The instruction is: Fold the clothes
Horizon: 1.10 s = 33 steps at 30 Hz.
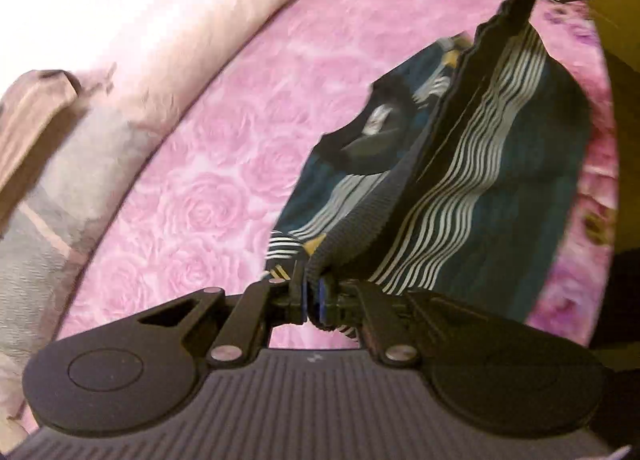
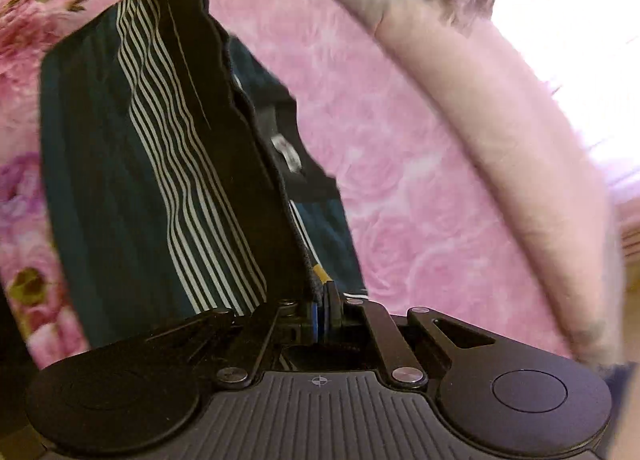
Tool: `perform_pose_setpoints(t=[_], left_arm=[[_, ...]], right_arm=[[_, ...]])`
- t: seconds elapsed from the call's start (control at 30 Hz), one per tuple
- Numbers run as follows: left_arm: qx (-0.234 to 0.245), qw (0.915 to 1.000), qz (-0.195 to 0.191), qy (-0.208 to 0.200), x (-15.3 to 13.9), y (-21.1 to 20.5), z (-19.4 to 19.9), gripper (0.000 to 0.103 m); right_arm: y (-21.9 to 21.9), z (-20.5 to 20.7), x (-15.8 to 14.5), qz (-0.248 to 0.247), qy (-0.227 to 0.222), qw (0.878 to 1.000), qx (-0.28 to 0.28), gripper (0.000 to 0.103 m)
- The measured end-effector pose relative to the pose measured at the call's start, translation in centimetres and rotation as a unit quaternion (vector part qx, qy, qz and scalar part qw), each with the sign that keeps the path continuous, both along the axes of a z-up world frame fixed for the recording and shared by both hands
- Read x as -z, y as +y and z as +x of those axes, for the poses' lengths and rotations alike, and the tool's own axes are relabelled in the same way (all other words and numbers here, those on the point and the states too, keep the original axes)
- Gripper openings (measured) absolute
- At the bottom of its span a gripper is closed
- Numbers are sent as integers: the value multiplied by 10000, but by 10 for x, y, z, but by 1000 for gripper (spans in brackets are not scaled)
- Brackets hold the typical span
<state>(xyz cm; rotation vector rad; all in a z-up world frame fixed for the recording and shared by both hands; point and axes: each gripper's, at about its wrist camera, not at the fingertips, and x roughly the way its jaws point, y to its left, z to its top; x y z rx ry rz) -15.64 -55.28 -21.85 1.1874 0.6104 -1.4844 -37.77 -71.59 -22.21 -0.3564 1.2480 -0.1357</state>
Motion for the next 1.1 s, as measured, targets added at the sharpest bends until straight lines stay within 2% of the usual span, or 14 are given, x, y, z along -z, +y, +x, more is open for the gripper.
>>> perform_pose_setpoints(t=[0.13,0.23,0.53,0.63,0.77,0.83,0.87,0.9,0.93,0.97,1.0,1.1], left_arm=[[-264,9989,373,70,35,-53,17,3],[-357,9973,606,200,44,-70,29,4],[-319,9951,831,438,87,-105,57,4],[-383,9939,855,589,98,-112,69,4],[-603,9920,951,578,124,-119,81,8],[-879,9905,908,537,134,-119,89,10],[-1065,9893,861,513,137,-118,95,10],[-1250,9876,814,488,140,-117,100,11],[-1445,9854,752,498,140,-114,107,11],[-1643,9827,686,516,139,-110,114,11],[-1816,9798,632,549,136,-105,120,11],[-2197,9721,478,674,122,-88,130,11]], right_arm=[[-55,27,30,498,191,9986,35,1],[-76,29,39,820,307,9961,85,1],[-110,46,67,1070,268,9922,574,1],[-121,53,79,1096,260,9908,749,1],[-134,61,102,1219,241,9858,1132,2],[-139,61,110,1305,145,9810,1426,8],[-142,60,112,1322,60,9783,1597,15],[-144,56,111,1269,-66,9759,1773,35],[-146,53,109,1211,-190,9731,1952,50],[-149,49,106,1009,-285,9697,2207,77],[-152,44,103,813,-381,9651,2462,83],[-160,22,84,881,-833,9339,3362,83]])
